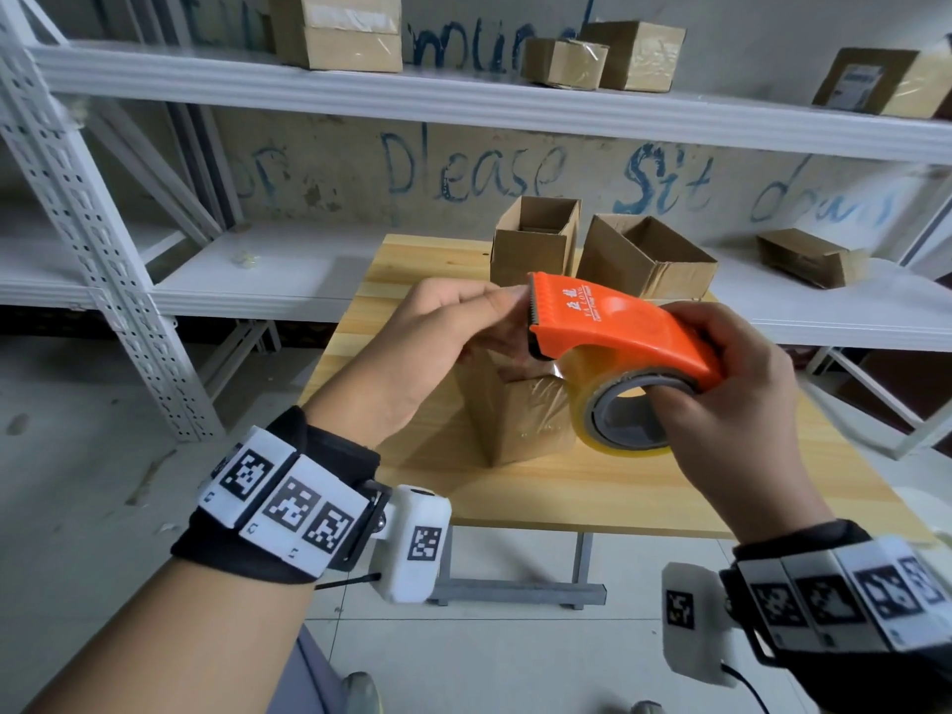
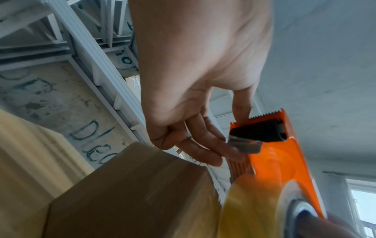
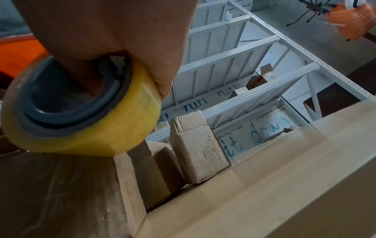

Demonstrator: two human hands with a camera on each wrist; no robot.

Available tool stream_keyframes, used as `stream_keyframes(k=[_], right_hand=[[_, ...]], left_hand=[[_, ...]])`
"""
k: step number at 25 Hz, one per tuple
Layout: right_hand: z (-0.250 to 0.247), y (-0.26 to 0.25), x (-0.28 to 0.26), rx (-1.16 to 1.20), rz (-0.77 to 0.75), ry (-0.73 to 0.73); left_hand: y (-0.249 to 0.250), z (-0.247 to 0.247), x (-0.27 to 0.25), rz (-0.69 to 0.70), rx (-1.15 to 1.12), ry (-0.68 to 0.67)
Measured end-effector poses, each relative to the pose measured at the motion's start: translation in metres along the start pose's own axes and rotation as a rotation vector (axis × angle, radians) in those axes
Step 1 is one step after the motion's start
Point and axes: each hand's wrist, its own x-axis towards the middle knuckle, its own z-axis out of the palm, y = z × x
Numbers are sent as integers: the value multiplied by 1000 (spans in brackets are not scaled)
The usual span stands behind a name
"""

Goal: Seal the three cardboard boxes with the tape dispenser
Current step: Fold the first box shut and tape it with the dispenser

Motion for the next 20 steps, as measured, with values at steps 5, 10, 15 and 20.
stream_keyframes(k=[5, 10, 15, 20], right_hand=[[1, 1, 0, -19, 7, -4], [2, 1, 1, -15, 11, 10], [0, 1, 1, -2, 16, 33], [-2, 2, 1, -4, 10, 25]], left_hand=[[-2, -4, 1, -45, 165, 138], [-21, -5, 6, -71, 411, 15], [-25, -5, 9, -41, 494, -6], [-31, -11, 10, -19, 620, -63]])
